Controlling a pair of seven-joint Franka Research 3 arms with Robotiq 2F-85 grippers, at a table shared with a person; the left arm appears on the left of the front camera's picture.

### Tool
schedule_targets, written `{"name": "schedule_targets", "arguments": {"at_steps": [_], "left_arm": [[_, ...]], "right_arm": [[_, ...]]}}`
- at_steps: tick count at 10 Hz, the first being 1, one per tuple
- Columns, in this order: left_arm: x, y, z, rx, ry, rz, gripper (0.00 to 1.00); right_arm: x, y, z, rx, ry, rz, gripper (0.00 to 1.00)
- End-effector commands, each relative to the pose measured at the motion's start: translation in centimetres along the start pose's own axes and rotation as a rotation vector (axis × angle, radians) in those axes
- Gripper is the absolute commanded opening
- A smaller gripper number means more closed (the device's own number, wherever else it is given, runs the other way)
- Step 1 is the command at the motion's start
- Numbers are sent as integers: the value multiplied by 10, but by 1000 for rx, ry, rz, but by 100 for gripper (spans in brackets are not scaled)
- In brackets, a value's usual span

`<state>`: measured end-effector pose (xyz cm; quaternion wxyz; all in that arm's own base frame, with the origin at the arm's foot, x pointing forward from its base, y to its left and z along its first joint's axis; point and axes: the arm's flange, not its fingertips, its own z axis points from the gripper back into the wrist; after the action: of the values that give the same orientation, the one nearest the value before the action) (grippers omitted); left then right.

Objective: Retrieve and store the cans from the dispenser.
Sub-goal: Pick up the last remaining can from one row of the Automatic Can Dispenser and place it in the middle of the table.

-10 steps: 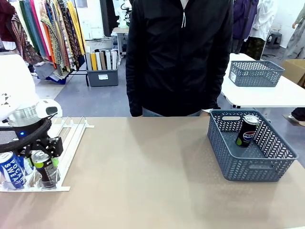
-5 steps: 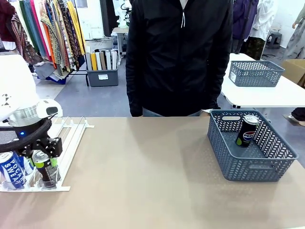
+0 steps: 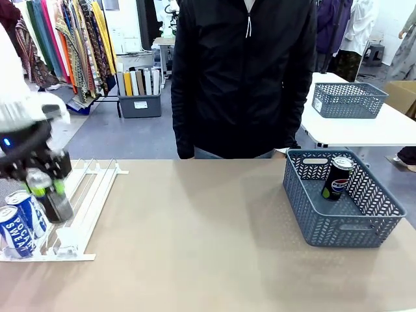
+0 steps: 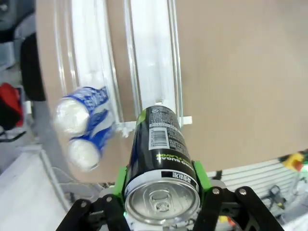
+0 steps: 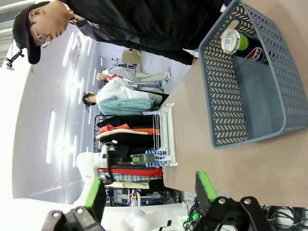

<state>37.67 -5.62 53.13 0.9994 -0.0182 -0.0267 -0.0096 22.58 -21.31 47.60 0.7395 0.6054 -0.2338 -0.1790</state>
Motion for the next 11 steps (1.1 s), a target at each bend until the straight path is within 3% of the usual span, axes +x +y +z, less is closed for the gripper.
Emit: {"name": "schedule_targets", "arguments": {"at_steps": [1,3,5,6,10,11], "left_arm": [[5,17,55,-42,-17,30,0],[-13,40,79,-157,-68,50,0],[-24,60,61,-170,-8,132,0],[-12,43,87,-119,-57,81,0],[-15,45,77,-127,-34,90,0],[-6,13,74,-118,-68,32,0]], "right_arm": [[1,2,0,23,-9,24,100],[1,2,0,23,-9,24,100],[1,2,0,23,-9,24,100],[1,2,0,23,-9,24,100],[1,2,0,23,-9,24,100],[1,2,0,23,-9,24,100]]}}
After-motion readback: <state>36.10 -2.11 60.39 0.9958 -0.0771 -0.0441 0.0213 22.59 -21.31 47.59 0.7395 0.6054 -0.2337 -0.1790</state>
